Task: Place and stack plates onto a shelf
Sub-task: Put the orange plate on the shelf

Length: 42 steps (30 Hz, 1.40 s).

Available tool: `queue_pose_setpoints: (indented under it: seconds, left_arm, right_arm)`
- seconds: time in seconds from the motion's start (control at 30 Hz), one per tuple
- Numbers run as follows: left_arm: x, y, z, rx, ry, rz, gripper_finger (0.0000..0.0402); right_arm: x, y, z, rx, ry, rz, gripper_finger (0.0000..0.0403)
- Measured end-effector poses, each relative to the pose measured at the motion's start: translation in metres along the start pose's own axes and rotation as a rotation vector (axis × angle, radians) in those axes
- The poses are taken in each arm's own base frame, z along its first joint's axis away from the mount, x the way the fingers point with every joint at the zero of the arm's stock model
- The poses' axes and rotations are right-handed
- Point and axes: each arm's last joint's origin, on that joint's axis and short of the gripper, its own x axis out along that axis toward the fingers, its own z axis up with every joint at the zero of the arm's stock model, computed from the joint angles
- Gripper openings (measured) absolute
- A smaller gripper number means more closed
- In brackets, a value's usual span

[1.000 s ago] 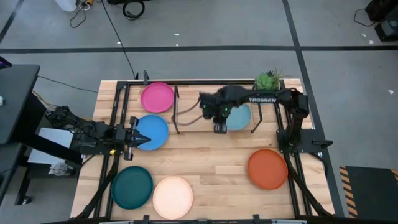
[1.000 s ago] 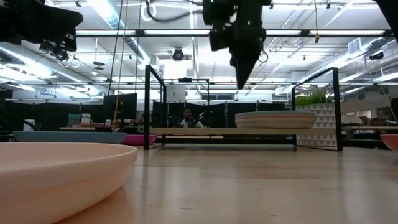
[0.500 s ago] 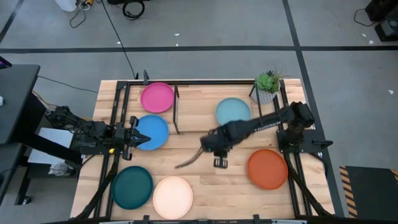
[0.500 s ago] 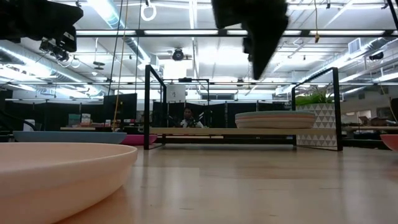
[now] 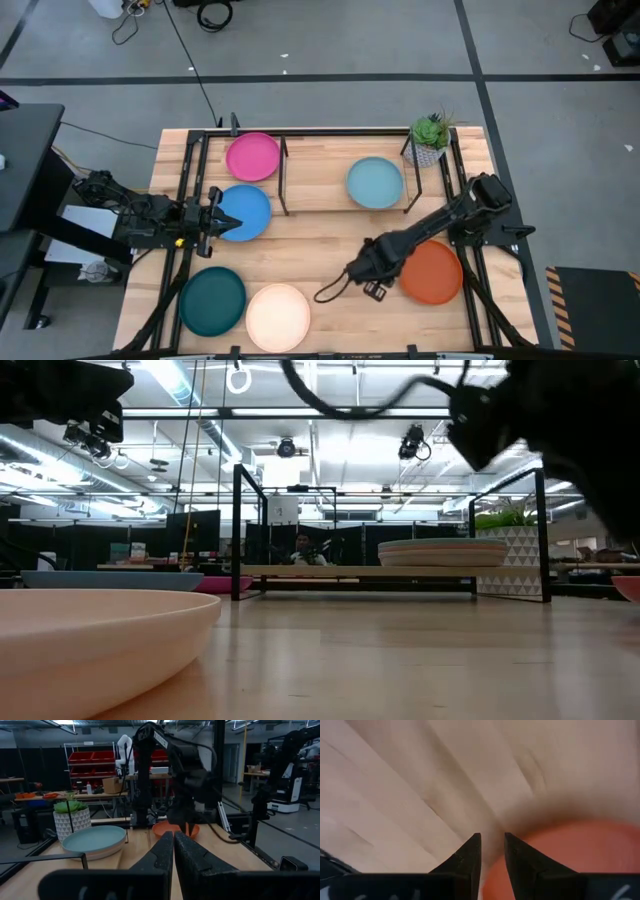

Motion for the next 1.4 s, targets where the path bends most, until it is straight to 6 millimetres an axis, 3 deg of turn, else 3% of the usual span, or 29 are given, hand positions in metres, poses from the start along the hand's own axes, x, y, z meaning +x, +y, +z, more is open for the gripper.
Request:
queue_pose_setpoints:
  seconds: [0.4,0.6,0.73,0.9,1.07,1.4]
  left_arm:
    - [0.0,0.0,0.001,0.042,-0.009,0.001,0.0023]
    - [0.0,0.0,0.001,0.049,-0.012,0.001,0.0023]
    - [0.0,0.0,0.001,0.066,-0.012,0.001,0.0023]
    - [0.0,0.0,0.001,0.066,-0.012,0.001,0.0023]
    - [0.0,0.0,0.001,0.066,-0.012,0.001,0.0023]
    - [0.0,0.0,0.001,0.067,-0.012,0.001,0.0023]
  right_arm:
    - [0.024,-0.014,-0.007,0.14,0.065,-0.07,0.0125]
    - [0.037,-0.015,-0.005,0.149,0.077,-0.023,0.0132]
    - [0.047,-0.019,-0.005,0.14,0.088,-0.005,0.012]
    - [0.048,-0.02,-0.004,0.121,0.089,-0.005,0.0072]
    - [0.04,-0.01,-0.002,0.02,0.079,0.069,0.0016]
    - [-0.018,0.032,0.001,-0.376,-0.201,0.181,0.0016]
